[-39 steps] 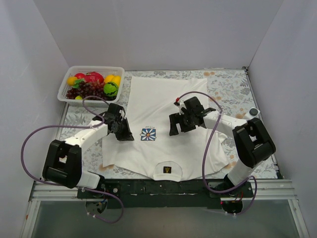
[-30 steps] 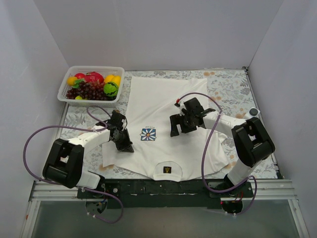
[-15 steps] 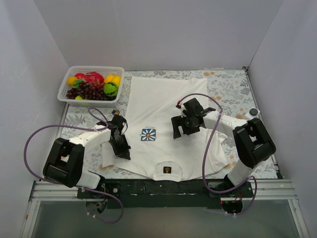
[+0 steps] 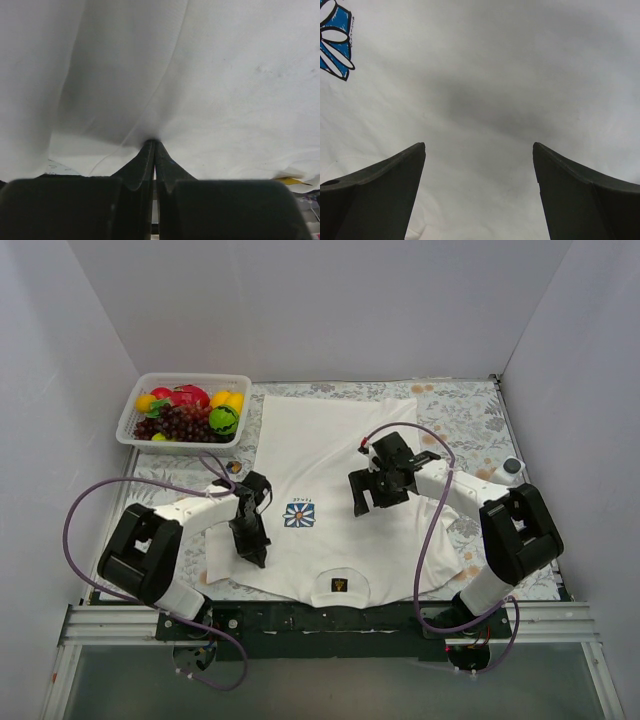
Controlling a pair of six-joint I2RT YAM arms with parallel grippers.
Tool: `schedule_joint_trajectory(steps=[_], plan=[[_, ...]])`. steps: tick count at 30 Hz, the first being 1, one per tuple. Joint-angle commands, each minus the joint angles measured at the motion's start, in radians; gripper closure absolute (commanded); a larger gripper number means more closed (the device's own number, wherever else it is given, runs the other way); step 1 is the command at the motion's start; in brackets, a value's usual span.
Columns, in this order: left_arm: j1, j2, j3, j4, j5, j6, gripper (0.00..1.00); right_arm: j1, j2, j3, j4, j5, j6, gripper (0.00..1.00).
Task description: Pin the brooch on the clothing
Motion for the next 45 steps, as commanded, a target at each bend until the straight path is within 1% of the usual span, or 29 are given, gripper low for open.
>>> schedule_joint_trajectory(steps=[1, 6, 10, 12, 14, 15, 16, 18, 19, 21, 23, 24, 26, 27, 29, 31, 32, 34, 35, 37, 39, 41, 42, 43, 45], plan=[[-0.027, 0.018, -0.015, -0.089, -0.165, -0.005, 1.0, 0.001, -0.03, 0.044, -0.019, 0.01, -0.019, 0.05], [-0.027, 0.002, 0.119, -0.13, -0.27, 0.03, 1.0, 0.001, -0.026, 0.078, -0.016, 0.001, -0.025, 0.05], [-0.027, 0.012, 0.249, -0.098, -0.302, 0.071, 1.0, 0.001, -0.026, 0.111, -0.008, -0.031, -0.029, 0.05], [-0.025, 0.036, 0.332, -0.069, -0.318, 0.093, 0.85, 0.001, -0.03, 0.121, 0.001, -0.045, -0.039, 0.05], [-0.025, 0.053, 0.389, -0.046, -0.322, 0.144, 0.79, 0.001, -0.035, 0.133, 0.013, -0.057, -0.043, 0.05], [-0.027, 0.073, 0.436, -0.025, -0.35, 0.164, 0.7, 0.001, -0.038, 0.139, 0.015, -0.059, -0.046, 0.05], [-0.024, 0.082, 0.462, -0.014, -0.368, 0.199, 0.66, 0.001, -0.041, 0.141, 0.027, -0.059, -0.051, 0.05], [-0.015, 0.12, 0.536, 0.011, -0.419, 0.225, 0.64, 0.001, -0.047, 0.141, 0.039, -0.062, -0.052, 0.05], [-0.007, 0.131, 0.554, 0.023, -0.419, 0.24, 0.63, 0.001, -0.046, 0.145, 0.045, -0.068, -0.054, 0.05], [0.028, 0.156, 0.597, 0.055, -0.399, 0.254, 0.63, 0.001, -0.043, 0.148, 0.058, -0.074, -0.052, 0.05], [0.059, 0.173, 0.599, 0.109, -0.347, 0.256, 0.63, 0.001, -0.041, 0.145, 0.077, -0.079, -0.045, 0.05], [0.094, 0.173, 0.596, 0.129, -0.324, 0.253, 0.62, 0.001, -0.041, 0.142, 0.087, -0.082, -0.042, 0.05], [0.139, 0.174, 0.57, 0.185, -0.264, 0.239, 0.63, 0.001, -0.041, 0.133, 0.107, -0.089, -0.037, 0.05], [0.18, 0.17, 0.561, 0.205, -0.246, 0.225, 0.63, 0.001, -0.038, 0.131, 0.122, -0.097, -0.034, 0.05], [0.212, 0.15, 0.519, 0.265, -0.239, 0.214, 0.62, 0.001, -0.033, 0.13, 0.136, -0.103, -0.029, 0.05], [0.235, 0.134, 0.481, 0.304, -0.267, 0.216, 0.63, 0.001, -0.03, 0.125, 0.163, -0.117, -0.026, 0.05], [0.235, 0.119, 0.472, 0.331, -0.313, 0.217, 0.64, 0.001, -0.027, 0.122, 0.176, -0.125, -0.026, 0.05], [0.237, 0.108, 0.455, 0.357, -0.344, 0.225, 0.67, 0.001, -0.023, 0.115, 0.214, -0.143, -0.02, 0.05], [0.238, 0.098, 0.434, 0.38, -0.38, 0.225, 0.7, 0.001, -0.017, 0.11, 0.231, -0.154, -0.019, 0.05], [0.238, 0.084, 0.407, 0.405, -0.416, 0.222, 0.72, 0.001, -0.01, 0.108, 0.271, -0.175, -0.011, 0.06], [0.238, 0.061, 0.357, 0.445, -0.475, 0.211, 0.8, 0.001, 0.0, 0.11, 0.292, -0.195, -0.005, 0.06], [0.24, 0.048, 0.323, 0.48, -0.526, 0.162, 0.88, 0.001, 0.011, 0.108, 0.323, -0.206, 0.001, 0.06], [0.24, 0.038, 0.288, 0.498, -0.545, 0.153, 0.94, 0.002, 0.014, 0.11, 0.331, -0.215, 0.004, 0.06], [0.238, 0.029, 0.269, 0.52, -0.552, 0.145, 0.97, 0.001, 0.019, 0.108, 0.341, -0.221, 0.006, 0.06], [0.24, 0.015, 0.208, 0.603, -0.54, 0.127, 0.99, 0.001, 0.028, 0.107, 0.373, -0.235, 0.004, 0.06]])
